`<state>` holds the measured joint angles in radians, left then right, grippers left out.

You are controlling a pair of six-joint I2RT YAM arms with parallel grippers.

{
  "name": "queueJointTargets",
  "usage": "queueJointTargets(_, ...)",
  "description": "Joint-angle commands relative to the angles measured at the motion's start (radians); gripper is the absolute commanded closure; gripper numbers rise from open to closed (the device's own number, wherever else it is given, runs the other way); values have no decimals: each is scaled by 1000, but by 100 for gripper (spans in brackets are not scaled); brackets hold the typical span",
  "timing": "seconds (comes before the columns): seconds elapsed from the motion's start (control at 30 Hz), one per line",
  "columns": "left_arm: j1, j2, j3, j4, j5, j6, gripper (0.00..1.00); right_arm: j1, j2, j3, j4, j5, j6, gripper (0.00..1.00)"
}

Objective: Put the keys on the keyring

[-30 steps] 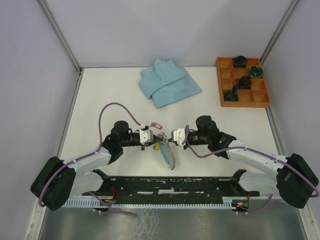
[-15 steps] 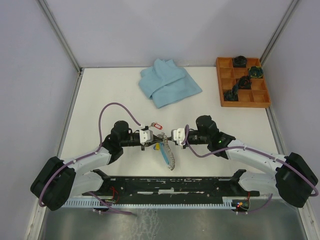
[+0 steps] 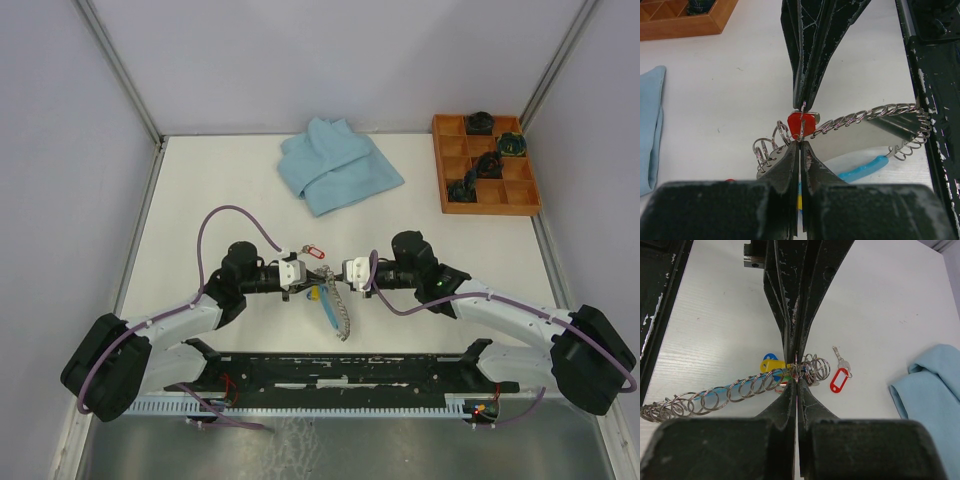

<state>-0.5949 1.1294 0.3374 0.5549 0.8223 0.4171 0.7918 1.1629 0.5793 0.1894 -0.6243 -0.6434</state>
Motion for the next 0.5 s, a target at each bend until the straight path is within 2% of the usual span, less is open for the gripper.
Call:
queueJointTargets(0.0,6,-25,8,51,37,51,97,6,1,14,29,-12,-7,99)
queueJointTargets(0.47,6,-24,7,55,46,48,97,14,21,27,8,-21,-12,99)
